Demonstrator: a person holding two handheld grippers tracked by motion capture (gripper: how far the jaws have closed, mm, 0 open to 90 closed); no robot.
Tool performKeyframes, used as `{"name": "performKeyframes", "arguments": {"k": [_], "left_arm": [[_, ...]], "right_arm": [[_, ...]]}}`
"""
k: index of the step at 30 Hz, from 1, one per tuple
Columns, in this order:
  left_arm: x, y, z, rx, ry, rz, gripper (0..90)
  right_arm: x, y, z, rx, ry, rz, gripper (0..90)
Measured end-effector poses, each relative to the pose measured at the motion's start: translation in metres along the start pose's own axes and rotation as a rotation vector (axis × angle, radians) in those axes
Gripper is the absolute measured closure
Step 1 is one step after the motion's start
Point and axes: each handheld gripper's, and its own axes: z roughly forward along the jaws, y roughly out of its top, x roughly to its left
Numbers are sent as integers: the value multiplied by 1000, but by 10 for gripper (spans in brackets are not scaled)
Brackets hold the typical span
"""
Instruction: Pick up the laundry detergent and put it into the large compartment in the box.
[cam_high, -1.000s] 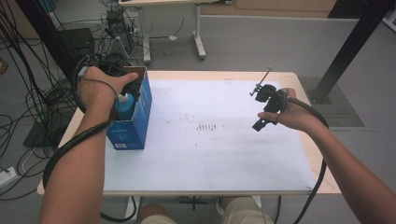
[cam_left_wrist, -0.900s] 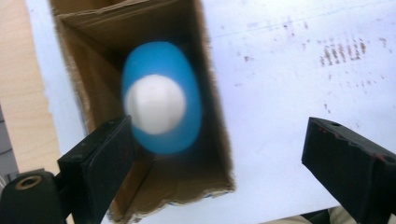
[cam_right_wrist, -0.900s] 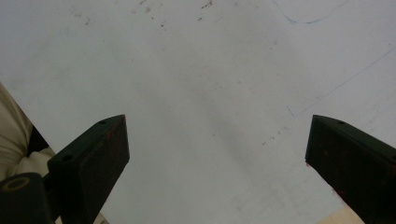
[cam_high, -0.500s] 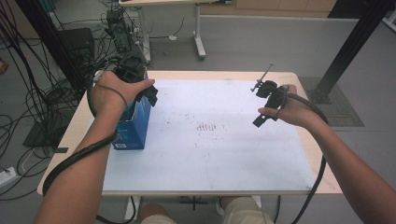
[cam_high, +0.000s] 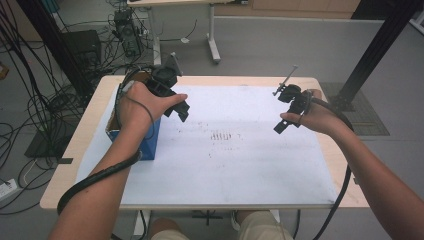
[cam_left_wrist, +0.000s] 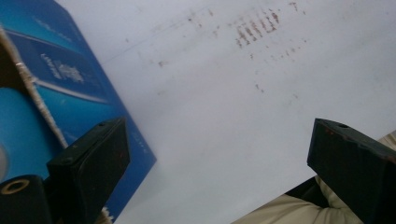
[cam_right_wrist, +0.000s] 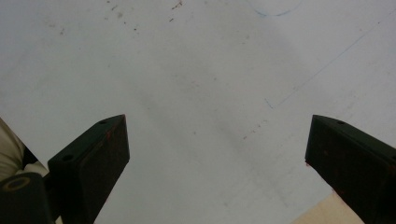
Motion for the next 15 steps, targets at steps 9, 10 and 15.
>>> {"name": "performKeyframes", "arguments": {"k": [9, 10, 15], "left_arm": [[-15, 2, 9, 12, -15, 54, 64], [-16, 2, 10, 14, -14, 60, 65], [-20, 3, 11, 19, -21, 74, 65]], "right_arm": [[-3, 0, 0, -5, -2, 18, 65], [-3, 0, 0, -5, -2, 17, 65], [-2, 1, 0, -5, -2, 18, 65]]}}
